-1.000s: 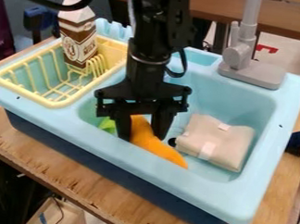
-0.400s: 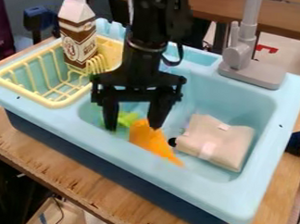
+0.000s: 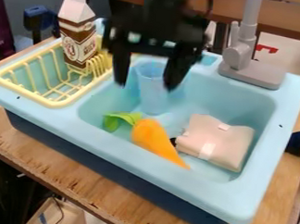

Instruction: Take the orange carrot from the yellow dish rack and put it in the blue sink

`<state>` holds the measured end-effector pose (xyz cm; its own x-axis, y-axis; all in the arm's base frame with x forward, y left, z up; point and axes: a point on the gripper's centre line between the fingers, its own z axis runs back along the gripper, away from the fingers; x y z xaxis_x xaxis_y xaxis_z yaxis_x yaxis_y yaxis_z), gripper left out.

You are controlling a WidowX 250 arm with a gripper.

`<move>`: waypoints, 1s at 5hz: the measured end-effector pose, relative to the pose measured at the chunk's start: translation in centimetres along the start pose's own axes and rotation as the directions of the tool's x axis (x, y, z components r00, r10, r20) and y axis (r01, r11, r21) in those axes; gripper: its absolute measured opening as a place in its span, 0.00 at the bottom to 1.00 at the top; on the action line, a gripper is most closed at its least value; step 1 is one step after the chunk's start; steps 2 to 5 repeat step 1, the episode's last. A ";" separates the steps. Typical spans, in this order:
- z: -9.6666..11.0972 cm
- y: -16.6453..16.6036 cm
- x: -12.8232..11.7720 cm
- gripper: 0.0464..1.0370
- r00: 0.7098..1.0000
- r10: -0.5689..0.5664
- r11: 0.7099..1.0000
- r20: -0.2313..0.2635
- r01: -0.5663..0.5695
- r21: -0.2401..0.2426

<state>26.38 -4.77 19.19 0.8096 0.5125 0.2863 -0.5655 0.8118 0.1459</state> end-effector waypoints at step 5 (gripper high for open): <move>2.0 -0.5 -0.4 0.95 0.978 -0.206 0.979 0.017 0.206 -0.002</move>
